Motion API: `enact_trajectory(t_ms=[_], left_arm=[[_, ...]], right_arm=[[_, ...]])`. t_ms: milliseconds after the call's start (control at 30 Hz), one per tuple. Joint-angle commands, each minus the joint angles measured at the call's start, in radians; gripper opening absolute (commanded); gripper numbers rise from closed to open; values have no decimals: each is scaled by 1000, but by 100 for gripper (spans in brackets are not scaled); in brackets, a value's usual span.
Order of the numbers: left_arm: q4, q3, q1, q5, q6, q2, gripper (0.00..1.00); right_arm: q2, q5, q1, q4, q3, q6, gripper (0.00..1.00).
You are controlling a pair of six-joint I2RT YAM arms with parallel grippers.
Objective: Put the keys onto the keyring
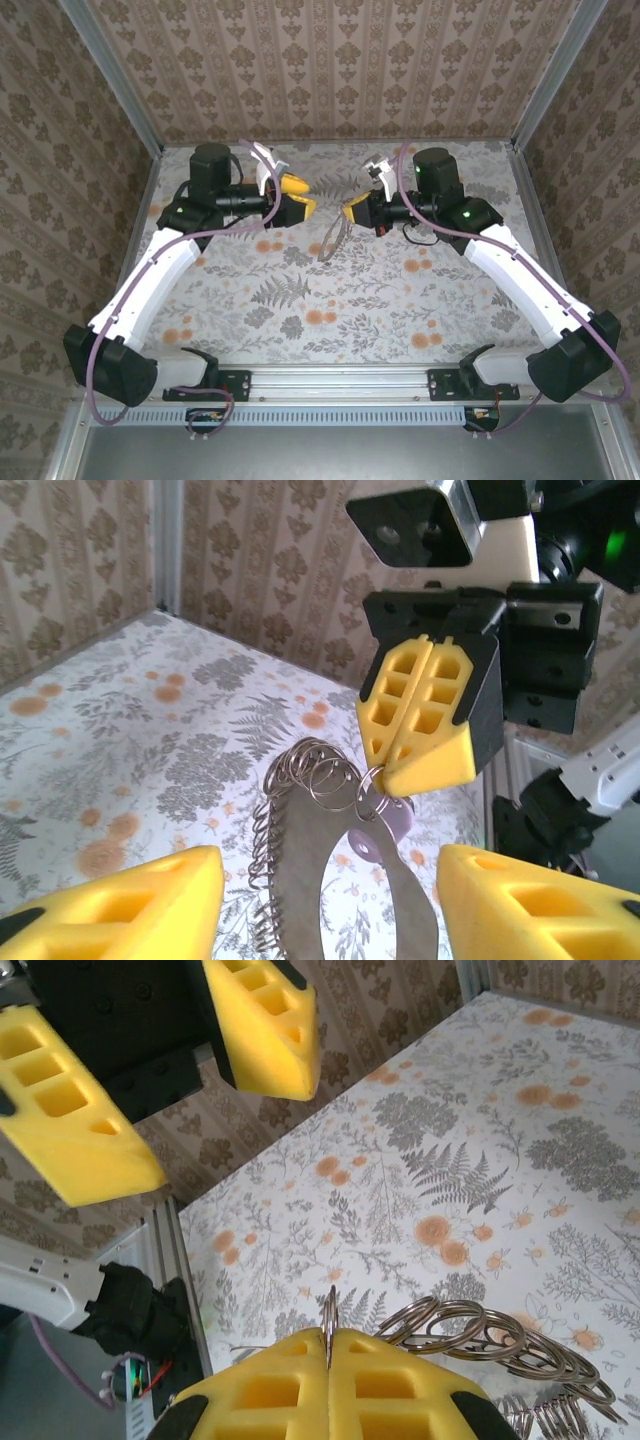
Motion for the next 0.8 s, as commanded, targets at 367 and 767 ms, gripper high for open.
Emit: enact_trajectory(t_ms=[367, 767], left_arm=[[-117, 114, -65, 173, 96, 134, 41], [-103, 128, -96, 205, 89, 161, 36]], right_arm=[[5, -182, -9, -81, 56, -121, 0], [-5, -193, -9, -47, 35, -103, 0]])
